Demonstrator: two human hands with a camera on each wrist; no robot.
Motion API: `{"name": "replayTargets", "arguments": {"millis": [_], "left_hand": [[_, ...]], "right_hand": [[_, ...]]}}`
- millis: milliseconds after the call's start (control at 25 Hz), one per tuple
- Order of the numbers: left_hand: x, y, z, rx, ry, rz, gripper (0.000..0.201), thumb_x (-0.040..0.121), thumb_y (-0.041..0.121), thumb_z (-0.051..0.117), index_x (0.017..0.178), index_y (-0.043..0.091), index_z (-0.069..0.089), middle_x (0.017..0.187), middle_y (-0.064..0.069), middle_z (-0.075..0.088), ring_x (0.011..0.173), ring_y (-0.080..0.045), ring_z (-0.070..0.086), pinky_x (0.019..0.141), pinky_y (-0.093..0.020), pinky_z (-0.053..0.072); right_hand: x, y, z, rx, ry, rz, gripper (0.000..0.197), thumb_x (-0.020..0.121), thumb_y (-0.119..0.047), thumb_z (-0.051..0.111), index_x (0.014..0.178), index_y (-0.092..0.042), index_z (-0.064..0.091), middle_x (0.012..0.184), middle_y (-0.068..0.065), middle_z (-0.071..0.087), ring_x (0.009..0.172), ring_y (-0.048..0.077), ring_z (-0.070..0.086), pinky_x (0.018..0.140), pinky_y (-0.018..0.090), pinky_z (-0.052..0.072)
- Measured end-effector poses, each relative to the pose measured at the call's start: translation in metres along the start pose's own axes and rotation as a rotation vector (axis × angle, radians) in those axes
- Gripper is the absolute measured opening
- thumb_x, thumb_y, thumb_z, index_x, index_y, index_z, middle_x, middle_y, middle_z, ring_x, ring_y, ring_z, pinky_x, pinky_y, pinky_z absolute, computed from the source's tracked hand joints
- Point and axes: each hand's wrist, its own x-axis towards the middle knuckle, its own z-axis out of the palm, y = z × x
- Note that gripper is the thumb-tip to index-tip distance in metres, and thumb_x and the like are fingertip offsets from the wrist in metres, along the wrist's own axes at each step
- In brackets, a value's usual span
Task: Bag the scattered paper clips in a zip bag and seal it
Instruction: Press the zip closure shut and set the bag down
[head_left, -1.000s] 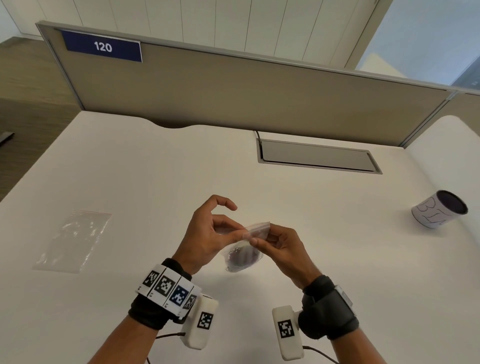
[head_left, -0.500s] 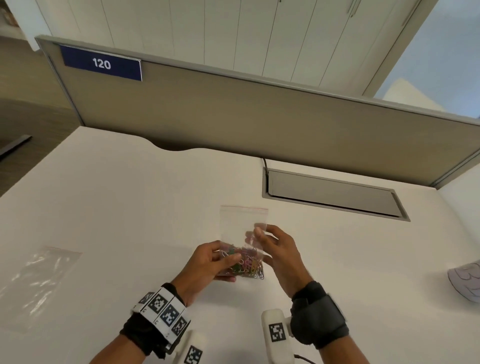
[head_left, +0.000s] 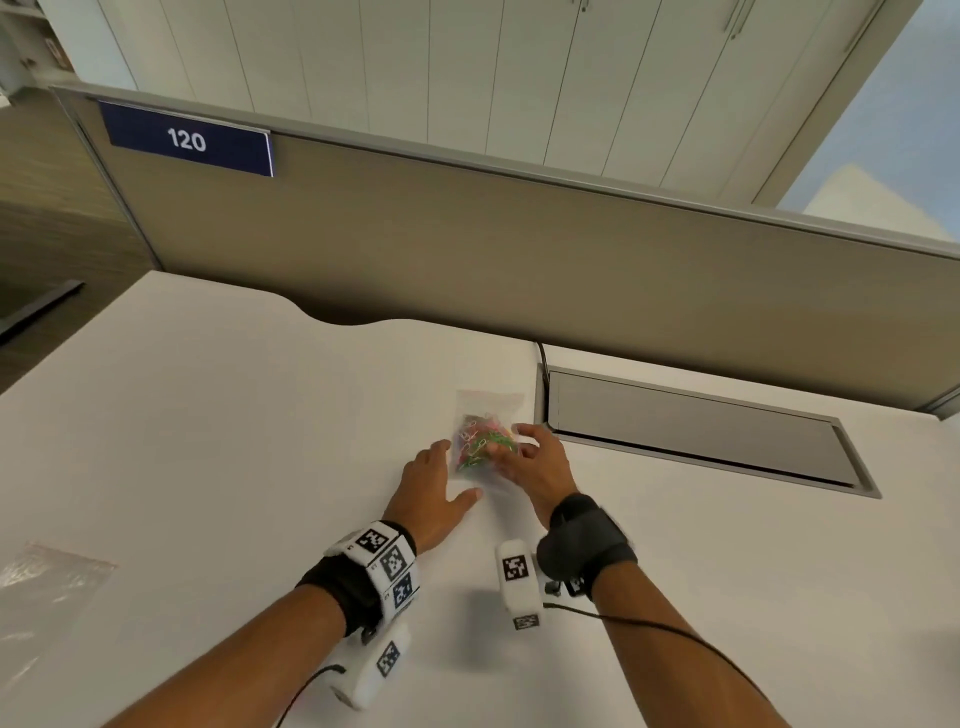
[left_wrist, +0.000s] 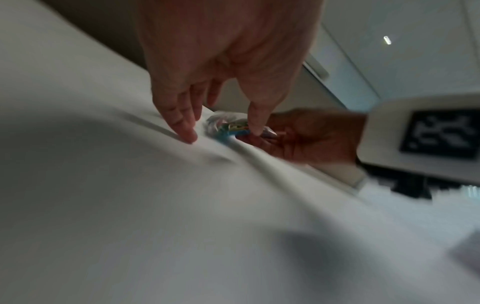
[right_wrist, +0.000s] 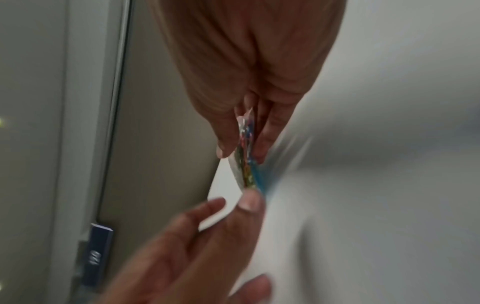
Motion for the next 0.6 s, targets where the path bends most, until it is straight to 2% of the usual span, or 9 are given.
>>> {"name": "replayTargets", "arguments": {"millis": [120,200,280,360,440,520,600], "left_hand": [[0.009,-0.005,0.003,0.450,-0.123,0.193,0.074,0.097,0.042,0.048,0.155,0.016,0.010,0.165,-0.004,0.008,0.149,-0.025,0.015,0.118,-0.043,0.023],[0.018,-0.007,0.001,0.566,-0.144,0.208,0.071,0.098,0.044,0.042,0.155,0.016,0.009,0.166,-0.002,0.005,0.151,-0.024,0.011,0.118,-0.045,0.019],[0.027,-0.008,-0.002,0.613,-0.123,0.182,0.069,0.098,0.047,0.039,0.154,0.018,0.013,0.165,-0.001,0.009,0.151,-0.024,0.011,0.117,-0.046,0.019],[0.030,-0.010,0.000,0.653,-0.110,0.128,0.070,0.097,0.051,0.038,0.154,0.020,0.013,0.165,-0.001,0.006,0.152,-0.026,0.007,0.116,-0.048,0.019],[0.030,-0.013,0.003,0.643,-0.127,0.098,0.075,0.096,0.050,0.040,0.155,0.018,0.004,0.166,-0.002,-0.002,0.153,-0.025,0.001,0.119,-0.050,0.016],[0.034,-0.011,0.005,0.615,-0.148,0.132,0.075,0.098,0.042,0.040,0.155,0.020,-0.003,0.166,0.001,-0.004,0.153,-0.022,-0.002,0.121,-0.053,0.008],[0.040,-0.009,-0.001,0.609,-0.167,0.142,0.071,0.099,0.039,0.037,0.155,0.023,-0.004,0.166,0.004,-0.003,0.153,-0.022,-0.001,0.121,-0.056,0.002]], "right_hand": [[0.019,0.001,0.003,-0.473,0.168,-0.100,0.066,0.082,-0.022,0.073,0.137,-0.009,0.039,0.137,0.015,0.050,0.123,0.030,0.050,0.106,0.043,0.044],[0.013,0.007,0.007,-0.735,0.229,-0.339,0.060,0.086,-0.022,0.066,0.139,-0.012,0.040,0.144,0.012,0.042,0.134,0.030,0.037,0.112,0.045,0.033],[0.007,0.015,0.009,-0.977,0.196,-0.509,0.047,0.091,-0.020,0.056,0.137,-0.020,0.044,0.147,0.007,0.041,0.138,0.027,0.033,0.114,0.050,0.027],[0.004,0.021,0.013,-1.154,0.095,-0.463,0.044,0.095,-0.022,0.045,0.139,-0.026,0.040,0.151,0.003,0.036,0.142,0.024,0.028,0.115,0.053,0.020],[0.001,0.024,0.020,-1.220,0.020,-0.401,0.048,0.097,-0.024,0.041,0.144,-0.026,0.031,0.154,0.004,0.028,0.143,0.026,0.023,0.113,0.053,0.022],[0.006,0.017,0.027,-1.213,-0.015,-0.399,0.052,0.097,-0.022,0.041,0.146,-0.022,0.026,0.155,0.008,0.027,0.142,0.029,0.024,0.110,0.051,0.028],[0.010,0.008,0.036,-1.139,0.014,-0.383,0.054,0.095,-0.017,0.044,0.146,-0.019,0.027,0.155,0.008,0.028,0.141,0.031,0.026,0.110,0.051,0.029]]}}
